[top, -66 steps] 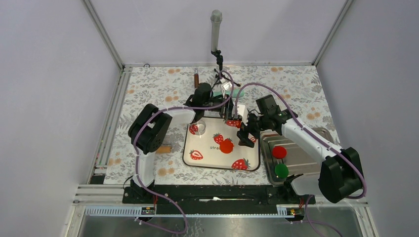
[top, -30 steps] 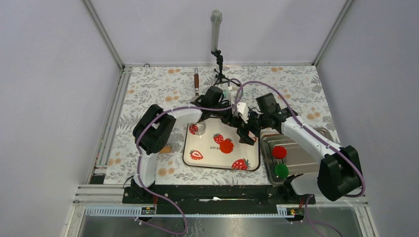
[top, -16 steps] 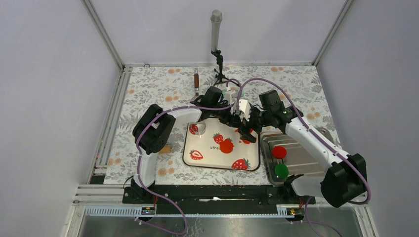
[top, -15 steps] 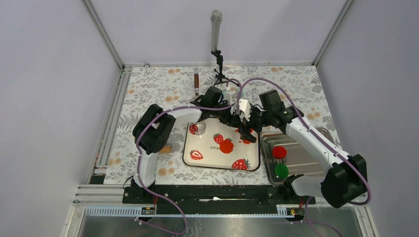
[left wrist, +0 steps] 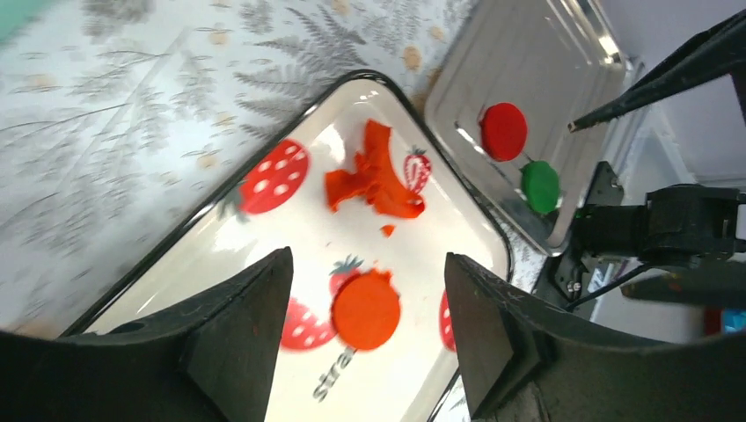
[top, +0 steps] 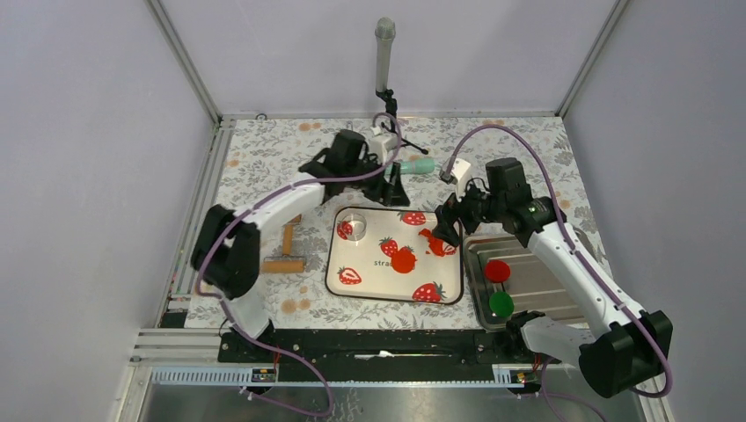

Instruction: Roll out the dumpling wrappers from the dough

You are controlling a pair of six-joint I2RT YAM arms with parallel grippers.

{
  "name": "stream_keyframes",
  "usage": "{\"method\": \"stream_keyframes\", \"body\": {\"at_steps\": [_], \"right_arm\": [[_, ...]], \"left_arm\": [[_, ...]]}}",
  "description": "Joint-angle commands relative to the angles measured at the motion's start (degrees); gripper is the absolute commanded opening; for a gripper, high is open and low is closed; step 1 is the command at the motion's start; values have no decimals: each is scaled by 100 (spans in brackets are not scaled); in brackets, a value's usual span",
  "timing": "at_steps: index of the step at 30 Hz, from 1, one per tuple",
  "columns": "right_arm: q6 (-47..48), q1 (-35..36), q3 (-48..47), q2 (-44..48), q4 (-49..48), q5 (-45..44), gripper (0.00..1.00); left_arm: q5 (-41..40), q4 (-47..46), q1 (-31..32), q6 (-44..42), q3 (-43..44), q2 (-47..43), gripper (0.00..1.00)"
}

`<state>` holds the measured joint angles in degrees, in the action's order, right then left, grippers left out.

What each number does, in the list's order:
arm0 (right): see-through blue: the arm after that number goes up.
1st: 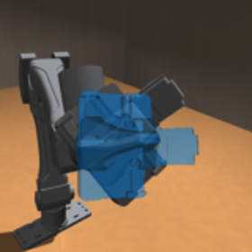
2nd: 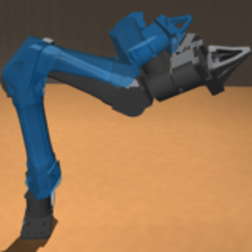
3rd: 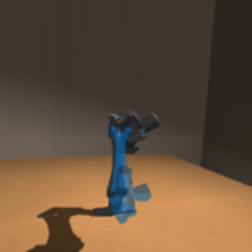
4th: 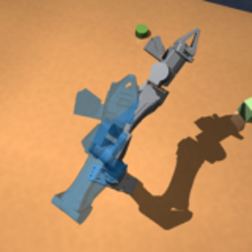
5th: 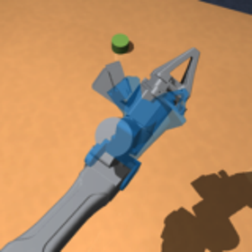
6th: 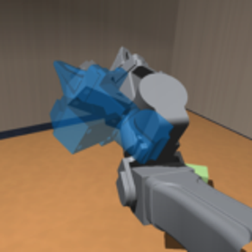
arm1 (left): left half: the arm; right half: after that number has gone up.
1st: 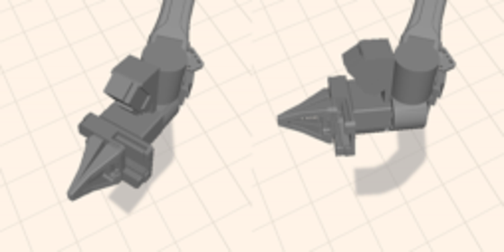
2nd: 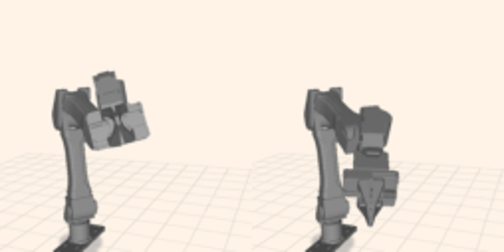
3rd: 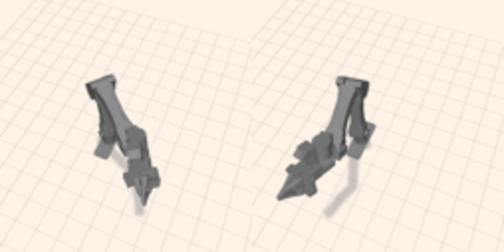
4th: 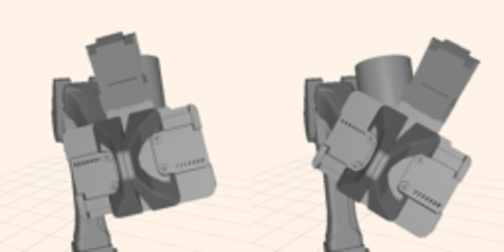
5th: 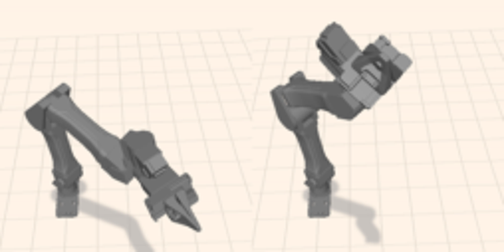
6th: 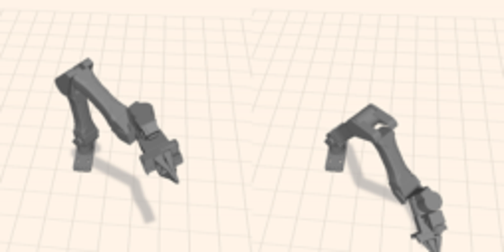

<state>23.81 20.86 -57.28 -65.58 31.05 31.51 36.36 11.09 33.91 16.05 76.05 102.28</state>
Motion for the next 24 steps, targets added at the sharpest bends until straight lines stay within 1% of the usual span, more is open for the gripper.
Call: {"method": "stream_keyframes", "body": {"at_steps": [1, 3, 5, 6, 8, 9, 11, 15, 18, 20, 22, 24], "right_arm": [[-800, -18, 179, 105, -391, -313, 94], [-1048, -21, 101, -34, -384, -590, 90], [-1279, -20, 17, -173, -344, -794, 85], [-1443, -21, -9, -216, -340, -830, 83], [-1622, -19, -61, -273, -318, -829, 79], [-1636, -21, -109, -302, -261, -796, 77], [-1631, -21, -262, -402, 1, -832, 73], [-1533, -21, -519, -538, 396, -1117, 69], [-1498, -21, -560, -486, 434, -1229, 64], [-1518, -21, -498, -466, 399, -1351, 61], [-1504, -21, -456, -476, 395, -1307, 59], [-1500, -22, -518, -493, 461, -1216, 57]], "left_arm": [[-692, 1353, -313, -964, -11, -903, 67], [-877, 1619, -464, -1246, -305, -1310, 67], [-1147, 1986, -604, -1615, -602, -1737, 67], [-1377, 2163, -684, -1779, -710, -1926, 67], [-1891, 2530, -957, -1794, -883, -2177, 67], [-2209, 2750, -1213, -1681, -933, -2235, 67], [-2579, 3138, -1600, -1624, -1048, -2281, 67], [-3115, 3455, -1895, -2031, -1356, -2202, 66], [-3060, 3160, -2034, -2129, -1413, -2176, 66], [-2780, 2844, -2042, -2158, -1283, -2070, 66], [-2088, 2073, -2070, -2203, -1158, -1934, 65], [-1404, 866, -2073, -2284, -1171, -1798, 65]]}}
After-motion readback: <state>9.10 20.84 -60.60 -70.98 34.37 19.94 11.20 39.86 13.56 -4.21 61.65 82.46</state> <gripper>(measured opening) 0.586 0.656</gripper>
